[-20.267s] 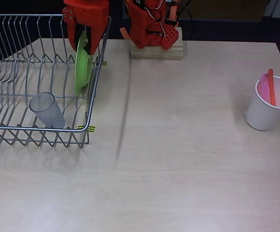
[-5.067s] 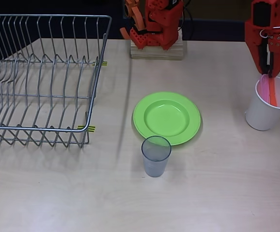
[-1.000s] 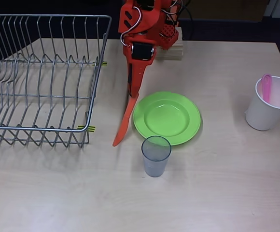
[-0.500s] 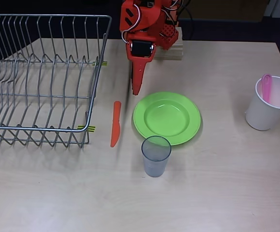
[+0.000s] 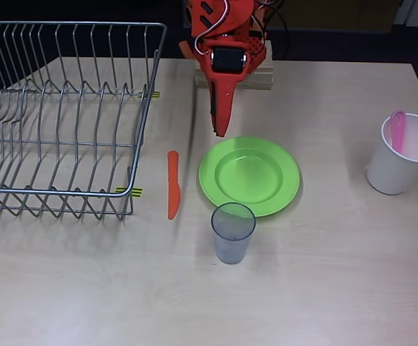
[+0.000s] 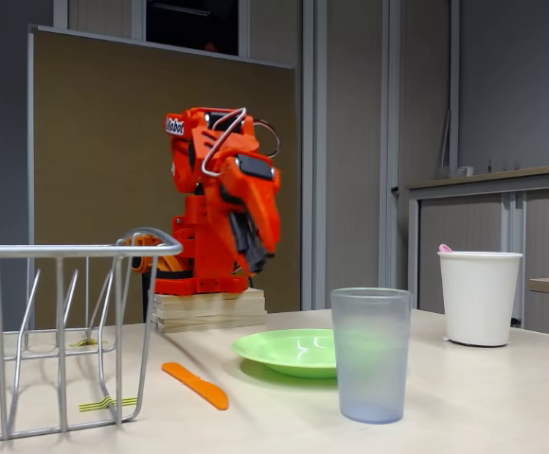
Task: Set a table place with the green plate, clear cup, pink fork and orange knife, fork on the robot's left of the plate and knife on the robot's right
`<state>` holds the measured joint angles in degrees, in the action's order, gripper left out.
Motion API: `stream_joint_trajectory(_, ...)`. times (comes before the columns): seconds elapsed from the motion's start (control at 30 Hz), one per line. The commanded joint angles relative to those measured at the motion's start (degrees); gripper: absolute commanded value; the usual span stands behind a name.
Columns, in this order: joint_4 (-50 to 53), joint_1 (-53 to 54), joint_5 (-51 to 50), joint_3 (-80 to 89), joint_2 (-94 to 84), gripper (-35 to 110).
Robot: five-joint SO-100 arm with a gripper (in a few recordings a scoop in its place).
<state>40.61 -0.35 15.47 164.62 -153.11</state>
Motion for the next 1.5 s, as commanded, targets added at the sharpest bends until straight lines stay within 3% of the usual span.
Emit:
stream_joint_trajectory(0.0, 4.7, -4.1, -5.1, -10.5, 4.7, 10)
stream_joint_trajectory(0.17, 11.9, -10.7, -11.1, -29.2, 16.9, 12)
stream_joint_trajectory(0.47, 40.8, -27.0, -30.1, -59.2, 38.2, 18)
stream_joint_trajectory(0.57, 45.9, -33.7, -35.4, -63.1, 43.2, 16)
stream_joint_trajectory(1.0, 41.0, -51.5, -42.6, -66.1, 54.1, 15)
stream_joint_trajectory(1.47, 36.2, -58.4, -43.9, -71.5, 60.0, 19)
